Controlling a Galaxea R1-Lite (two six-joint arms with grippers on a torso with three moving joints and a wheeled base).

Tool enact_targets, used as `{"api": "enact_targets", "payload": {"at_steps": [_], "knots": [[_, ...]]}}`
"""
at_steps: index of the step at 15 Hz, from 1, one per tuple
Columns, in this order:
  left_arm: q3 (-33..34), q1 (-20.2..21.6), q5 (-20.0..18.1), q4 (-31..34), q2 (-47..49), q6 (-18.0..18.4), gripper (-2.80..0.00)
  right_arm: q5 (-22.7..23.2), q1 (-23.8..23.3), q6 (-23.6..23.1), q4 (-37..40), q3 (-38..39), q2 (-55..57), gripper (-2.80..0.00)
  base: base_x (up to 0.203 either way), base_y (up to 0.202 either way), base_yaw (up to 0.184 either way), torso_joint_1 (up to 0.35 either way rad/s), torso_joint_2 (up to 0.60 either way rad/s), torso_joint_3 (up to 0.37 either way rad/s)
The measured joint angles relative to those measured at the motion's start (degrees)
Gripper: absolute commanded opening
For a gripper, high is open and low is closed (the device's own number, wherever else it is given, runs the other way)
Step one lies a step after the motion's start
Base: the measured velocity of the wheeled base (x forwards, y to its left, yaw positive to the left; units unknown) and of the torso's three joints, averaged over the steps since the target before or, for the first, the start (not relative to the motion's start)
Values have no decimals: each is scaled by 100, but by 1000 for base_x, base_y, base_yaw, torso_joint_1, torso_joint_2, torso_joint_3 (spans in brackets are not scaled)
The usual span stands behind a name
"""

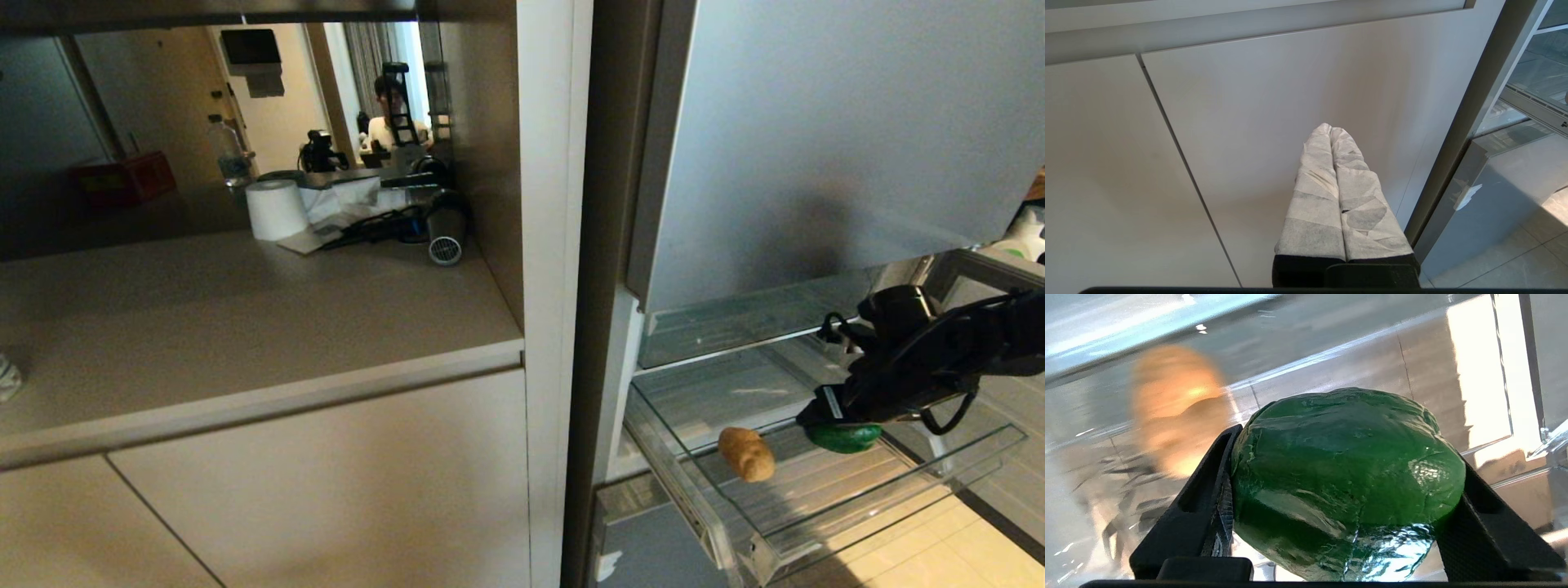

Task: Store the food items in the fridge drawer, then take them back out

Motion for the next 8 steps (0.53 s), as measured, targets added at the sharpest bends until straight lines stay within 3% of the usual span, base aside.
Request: {"api": "enact_targets", "payload": {"at_steps": [8], "knots": [[0,0,0,2,0,1,-280,-174,1580,-20,-28,1546,-2343,-280,0,0,0,0,0,0]]}}
